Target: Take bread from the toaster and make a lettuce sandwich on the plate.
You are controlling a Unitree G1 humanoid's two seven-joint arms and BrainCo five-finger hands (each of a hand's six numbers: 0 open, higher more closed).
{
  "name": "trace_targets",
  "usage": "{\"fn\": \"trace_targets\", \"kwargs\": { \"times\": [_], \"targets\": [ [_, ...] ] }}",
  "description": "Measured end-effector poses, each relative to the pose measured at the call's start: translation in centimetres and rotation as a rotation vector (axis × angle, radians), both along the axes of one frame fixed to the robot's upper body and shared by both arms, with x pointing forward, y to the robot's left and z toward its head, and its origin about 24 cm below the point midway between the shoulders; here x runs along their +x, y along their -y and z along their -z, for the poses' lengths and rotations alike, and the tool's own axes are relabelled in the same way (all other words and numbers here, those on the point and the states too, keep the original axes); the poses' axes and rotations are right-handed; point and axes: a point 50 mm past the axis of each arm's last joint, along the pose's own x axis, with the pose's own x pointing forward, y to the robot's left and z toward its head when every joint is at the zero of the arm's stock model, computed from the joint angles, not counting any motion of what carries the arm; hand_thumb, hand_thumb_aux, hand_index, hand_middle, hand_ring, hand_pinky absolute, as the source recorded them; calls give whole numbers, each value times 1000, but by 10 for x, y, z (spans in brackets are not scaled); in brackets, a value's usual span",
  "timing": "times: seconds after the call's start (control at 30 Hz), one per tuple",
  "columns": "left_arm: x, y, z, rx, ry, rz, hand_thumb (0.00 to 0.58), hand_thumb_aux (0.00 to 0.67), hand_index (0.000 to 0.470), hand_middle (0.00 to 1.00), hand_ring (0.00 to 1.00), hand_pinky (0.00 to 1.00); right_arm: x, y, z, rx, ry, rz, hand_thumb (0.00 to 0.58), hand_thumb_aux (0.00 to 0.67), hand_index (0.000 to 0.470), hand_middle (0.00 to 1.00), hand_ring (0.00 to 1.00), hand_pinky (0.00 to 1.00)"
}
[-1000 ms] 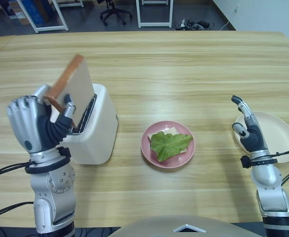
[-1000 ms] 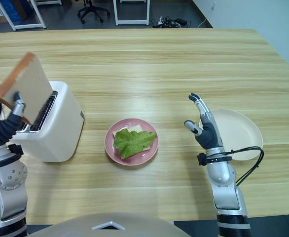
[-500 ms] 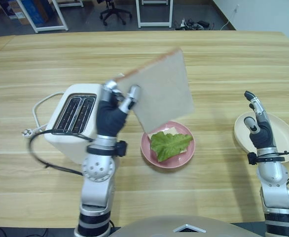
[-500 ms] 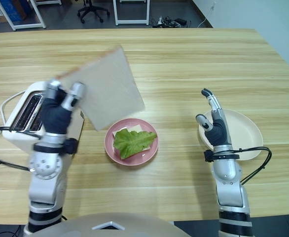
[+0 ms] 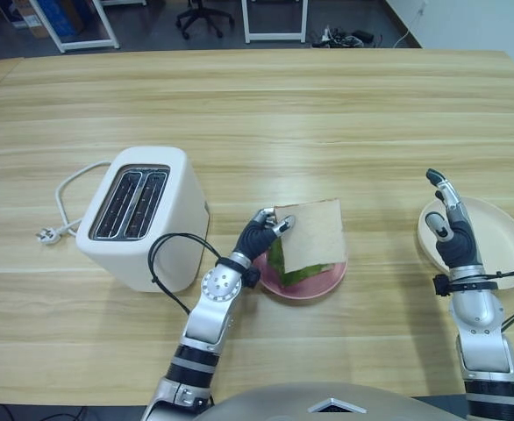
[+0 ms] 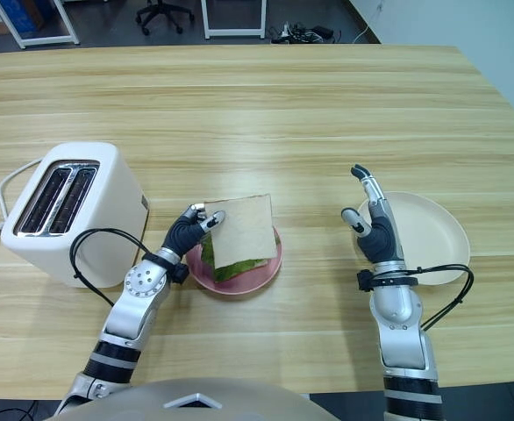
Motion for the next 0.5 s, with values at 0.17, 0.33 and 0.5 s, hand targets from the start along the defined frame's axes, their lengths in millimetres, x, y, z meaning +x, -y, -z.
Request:
{"fn": "trace_targets", "kwargs": {
  "times": [0.17,0.33,0.5],
  "targets": [
    [-4,-5,4,41,-34,9,580,670,470,1000,1000,1000,0,-9,4,-55,-11,-32,0,0,0,0,0,0],
    [0,-16,4,101,-23,-42,580,670,470,1000,1000,1000,-3,-33,11,-186,3,-143,0,0,0,0,0,0],
    [3,-16,9,123,-38,-54,580,670,470,1000,1000,1000,-7,-50,18,-288,11,-233,0,0,0,0,0,0]
  ]
}}
